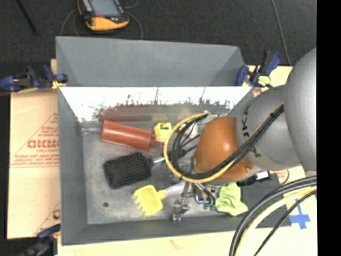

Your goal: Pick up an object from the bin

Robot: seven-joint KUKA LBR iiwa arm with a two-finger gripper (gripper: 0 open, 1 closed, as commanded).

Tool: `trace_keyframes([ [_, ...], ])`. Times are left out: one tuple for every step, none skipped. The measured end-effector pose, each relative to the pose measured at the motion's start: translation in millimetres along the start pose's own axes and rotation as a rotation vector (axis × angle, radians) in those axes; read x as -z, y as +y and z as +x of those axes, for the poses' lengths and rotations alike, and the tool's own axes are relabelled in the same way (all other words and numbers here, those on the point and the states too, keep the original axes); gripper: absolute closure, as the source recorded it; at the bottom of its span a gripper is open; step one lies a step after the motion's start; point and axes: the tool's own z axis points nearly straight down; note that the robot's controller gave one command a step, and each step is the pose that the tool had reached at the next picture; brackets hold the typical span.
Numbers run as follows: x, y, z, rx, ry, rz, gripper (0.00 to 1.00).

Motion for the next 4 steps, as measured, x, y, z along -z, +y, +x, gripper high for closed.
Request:
trace_keyframes([
  [-1.4, 4.5, -30.9, 0.258, 0.024, 0.002, 1.00],
  [-1.4, 4.5, -30.9, 0.258, 0.024, 0.002, 1.00],
  [1.3, 4.4, -30.2, 0.258, 0.025, 0.002, 1.00],
  [16.3, 3.9, -28.2, 0.257, 0.033, 0.002, 1.00],
])
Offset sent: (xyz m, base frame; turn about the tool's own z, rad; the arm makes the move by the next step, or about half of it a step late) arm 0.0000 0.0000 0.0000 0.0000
